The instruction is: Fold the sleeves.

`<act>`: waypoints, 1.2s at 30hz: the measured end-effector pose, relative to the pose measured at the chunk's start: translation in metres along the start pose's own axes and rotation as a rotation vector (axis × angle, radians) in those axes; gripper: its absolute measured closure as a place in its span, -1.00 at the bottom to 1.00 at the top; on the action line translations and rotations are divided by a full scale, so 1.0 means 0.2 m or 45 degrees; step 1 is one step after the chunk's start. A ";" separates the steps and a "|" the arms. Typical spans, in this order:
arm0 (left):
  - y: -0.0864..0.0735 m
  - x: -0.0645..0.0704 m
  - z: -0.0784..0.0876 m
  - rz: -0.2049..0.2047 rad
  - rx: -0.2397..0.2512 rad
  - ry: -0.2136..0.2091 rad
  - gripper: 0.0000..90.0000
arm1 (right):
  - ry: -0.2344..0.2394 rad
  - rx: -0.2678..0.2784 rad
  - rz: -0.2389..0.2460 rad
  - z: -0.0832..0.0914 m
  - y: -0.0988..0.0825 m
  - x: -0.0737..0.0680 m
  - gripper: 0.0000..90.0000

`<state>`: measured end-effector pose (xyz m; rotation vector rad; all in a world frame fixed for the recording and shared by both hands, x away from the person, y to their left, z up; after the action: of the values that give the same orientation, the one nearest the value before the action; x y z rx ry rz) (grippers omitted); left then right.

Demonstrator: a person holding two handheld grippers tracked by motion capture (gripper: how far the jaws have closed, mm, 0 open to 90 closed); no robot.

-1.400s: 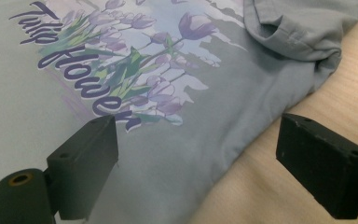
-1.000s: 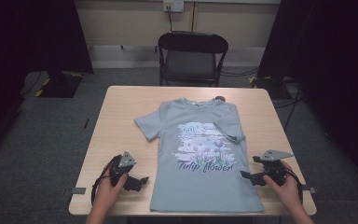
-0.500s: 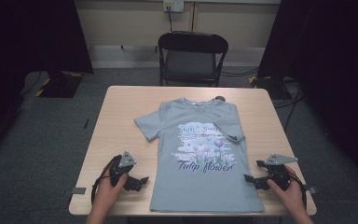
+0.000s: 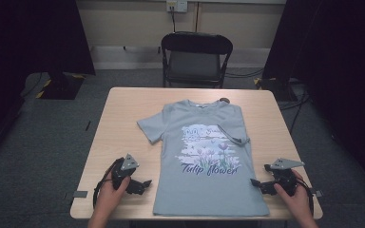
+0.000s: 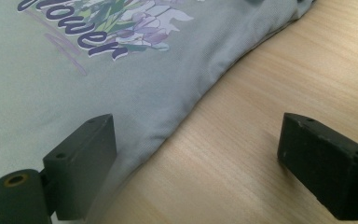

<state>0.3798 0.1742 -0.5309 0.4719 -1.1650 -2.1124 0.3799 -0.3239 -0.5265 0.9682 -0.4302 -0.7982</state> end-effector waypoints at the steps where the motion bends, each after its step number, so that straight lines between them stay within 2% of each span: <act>1: 0.00 0.00 0.00 0.000 -0.001 0.000 -1.00 | 0.002 0.000 0.001 0.00 0.00 0.00 -0.76; 9: 0.00 0.01 0.00 0.008 -0.001 0.011 -1.00 | 0.003 -0.001 0.002 0.00 0.00 0.00 -0.76; 13: 0.01 0.01 -0.01 0.009 -0.021 0.022 -1.00 | 0.003 -0.001 0.002 0.00 0.00 0.00 -0.76; 16: 0.03 0.00 -0.02 -0.003 -0.037 0.005 -0.98 | 0.003 0.000 0.002 0.00 0.00 0.00 -0.76; 17: 0.03 0.00 -0.02 0.017 -0.027 -0.010 -0.96 | 0.003 -0.001 0.002 0.00 0.00 0.00 -0.76; 20: 0.06 -0.03 0.00 0.023 -0.009 -0.009 -0.92 | 0.003 -0.001 0.002 0.00 0.00 0.00 -0.76; 26: 0.15 -0.10 0.01 0.102 0.048 -0.007 -0.81 | 0.003 0.000 0.002 0.00 0.00 0.00 -0.76; 31: 0.25 -0.16 -0.03 0.120 0.084 0.023 -0.70 | 0.004 0.000 0.003 0.00 0.00 0.00 -0.76; 34: 0.29 -0.19 -0.06 0.093 0.063 0.040 -0.68 | 0.004 0.000 0.002 0.00 0.00 0.00 -0.76; 36: 0.30 -0.21 -0.09 0.101 0.058 0.034 -0.68 | 0.004 0.001 0.003 0.00 0.00 0.00 -0.76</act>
<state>0.4435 0.1703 -0.4893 0.4657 -1.1995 -2.0094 0.3798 -0.3242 -0.5266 0.9692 -0.4286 -0.7942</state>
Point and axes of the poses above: each handheld gripper's, and its own axes: z roughly backward along the jaws, y roughly out of its top, x roughly to its right, the point moved 4 cm from there along -z, roughly forward along the jaws, and after that the axes turned 12 degrees about x, right-handed, at the moved point
